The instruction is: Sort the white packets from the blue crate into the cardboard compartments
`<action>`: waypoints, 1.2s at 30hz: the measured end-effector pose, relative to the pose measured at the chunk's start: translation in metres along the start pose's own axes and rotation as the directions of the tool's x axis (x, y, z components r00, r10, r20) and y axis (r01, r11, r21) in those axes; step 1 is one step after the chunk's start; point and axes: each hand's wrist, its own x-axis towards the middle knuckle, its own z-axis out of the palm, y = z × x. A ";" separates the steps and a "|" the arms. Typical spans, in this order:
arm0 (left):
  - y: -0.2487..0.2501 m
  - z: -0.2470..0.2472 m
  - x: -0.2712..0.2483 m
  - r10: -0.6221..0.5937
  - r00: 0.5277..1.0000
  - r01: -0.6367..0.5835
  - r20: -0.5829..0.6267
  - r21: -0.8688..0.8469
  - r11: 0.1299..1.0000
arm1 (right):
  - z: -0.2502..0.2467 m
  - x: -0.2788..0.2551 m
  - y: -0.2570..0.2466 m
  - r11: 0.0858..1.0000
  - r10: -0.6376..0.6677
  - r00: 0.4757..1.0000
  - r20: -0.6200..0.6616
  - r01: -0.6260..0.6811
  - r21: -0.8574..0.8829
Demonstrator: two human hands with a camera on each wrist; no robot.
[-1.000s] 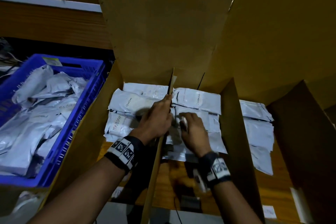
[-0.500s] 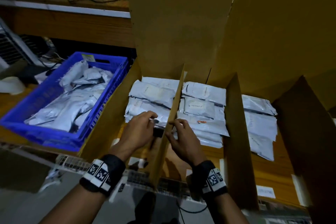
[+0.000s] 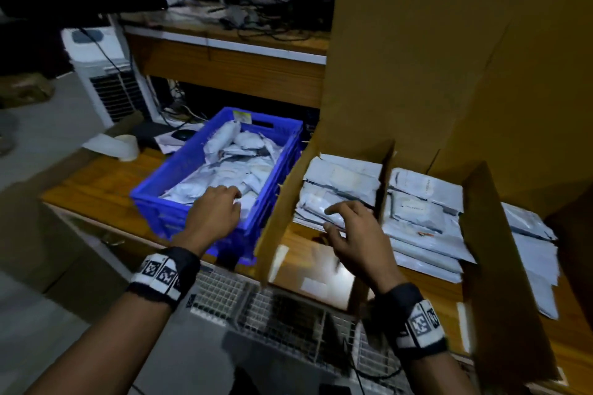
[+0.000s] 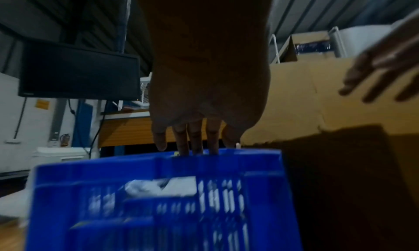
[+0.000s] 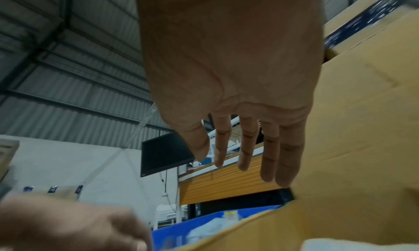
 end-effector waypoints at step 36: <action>-0.156 0.008 0.121 0.132 0.897 -0.160 0.422 0.032 0.987 | 0.216 0.157 -0.154 0.824 0.432 0.899 0.070 -0.361 -0.437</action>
